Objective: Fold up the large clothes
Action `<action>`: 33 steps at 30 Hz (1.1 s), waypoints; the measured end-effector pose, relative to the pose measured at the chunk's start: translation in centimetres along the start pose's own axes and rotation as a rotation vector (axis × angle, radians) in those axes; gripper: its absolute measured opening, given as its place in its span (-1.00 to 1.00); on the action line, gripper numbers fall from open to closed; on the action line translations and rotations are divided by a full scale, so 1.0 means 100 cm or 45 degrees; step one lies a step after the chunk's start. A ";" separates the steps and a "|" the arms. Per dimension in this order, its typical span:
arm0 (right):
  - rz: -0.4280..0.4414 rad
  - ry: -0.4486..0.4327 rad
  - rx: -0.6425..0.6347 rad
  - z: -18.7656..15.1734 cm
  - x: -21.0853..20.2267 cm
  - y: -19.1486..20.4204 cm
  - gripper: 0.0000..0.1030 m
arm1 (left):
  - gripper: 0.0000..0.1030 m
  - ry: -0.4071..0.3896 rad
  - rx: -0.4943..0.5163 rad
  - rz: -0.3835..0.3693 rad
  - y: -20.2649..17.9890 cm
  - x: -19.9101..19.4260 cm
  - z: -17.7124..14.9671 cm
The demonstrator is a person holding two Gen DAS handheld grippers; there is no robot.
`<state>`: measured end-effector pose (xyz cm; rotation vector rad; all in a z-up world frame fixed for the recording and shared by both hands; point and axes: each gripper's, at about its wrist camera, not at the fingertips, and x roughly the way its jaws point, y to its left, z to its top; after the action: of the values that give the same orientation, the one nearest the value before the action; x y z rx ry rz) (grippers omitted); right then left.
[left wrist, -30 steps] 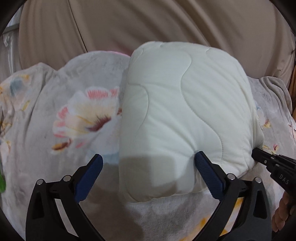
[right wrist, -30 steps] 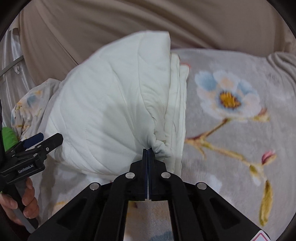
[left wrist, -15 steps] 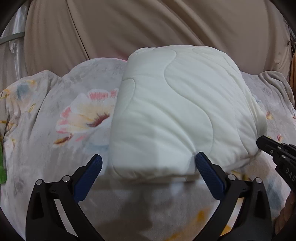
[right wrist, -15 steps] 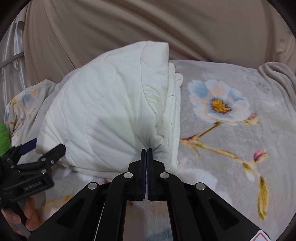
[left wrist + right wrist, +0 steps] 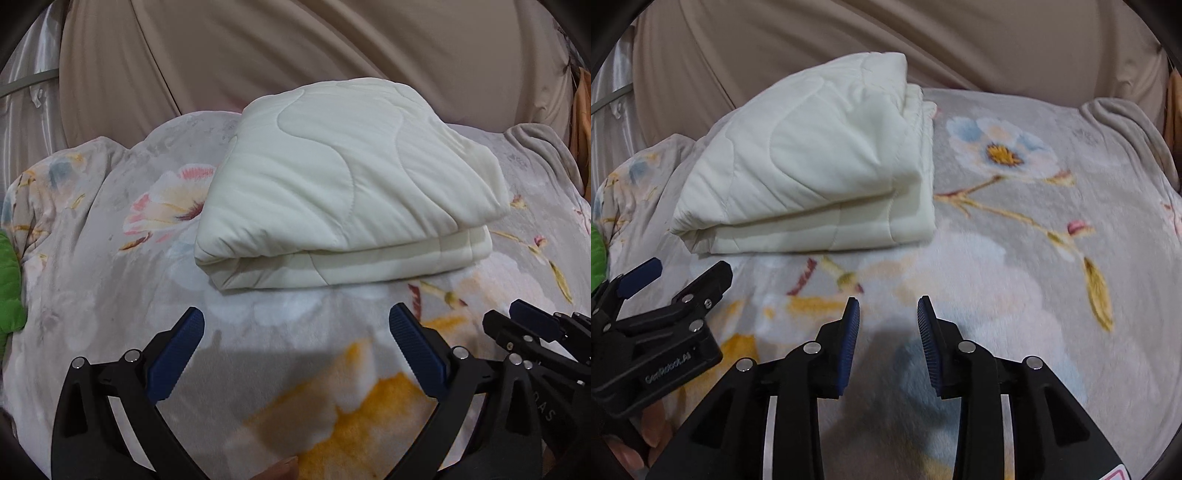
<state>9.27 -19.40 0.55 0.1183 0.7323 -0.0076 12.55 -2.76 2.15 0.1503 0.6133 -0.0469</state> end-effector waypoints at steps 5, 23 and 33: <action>-0.011 -0.018 -0.014 -0.005 -0.005 0.002 -0.21 | 0.91 -0.012 0.010 0.020 -0.003 -0.005 -0.003; -0.085 -0.016 -0.059 -0.007 -0.003 0.009 -0.16 | 0.91 0.044 0.025 0.040 -0.003 0.003 -0.006; -0.106 -0.023 -0.068 -0.007 -0.004 0.012 -0.16 | 0.90 0.056 0.023 0.041 -0.004 0.006 -0.006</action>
<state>8.53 -18.20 0.43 0.0364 0.7182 -0.0687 12.72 -3.09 1.29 0.1789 0.6544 -0.0177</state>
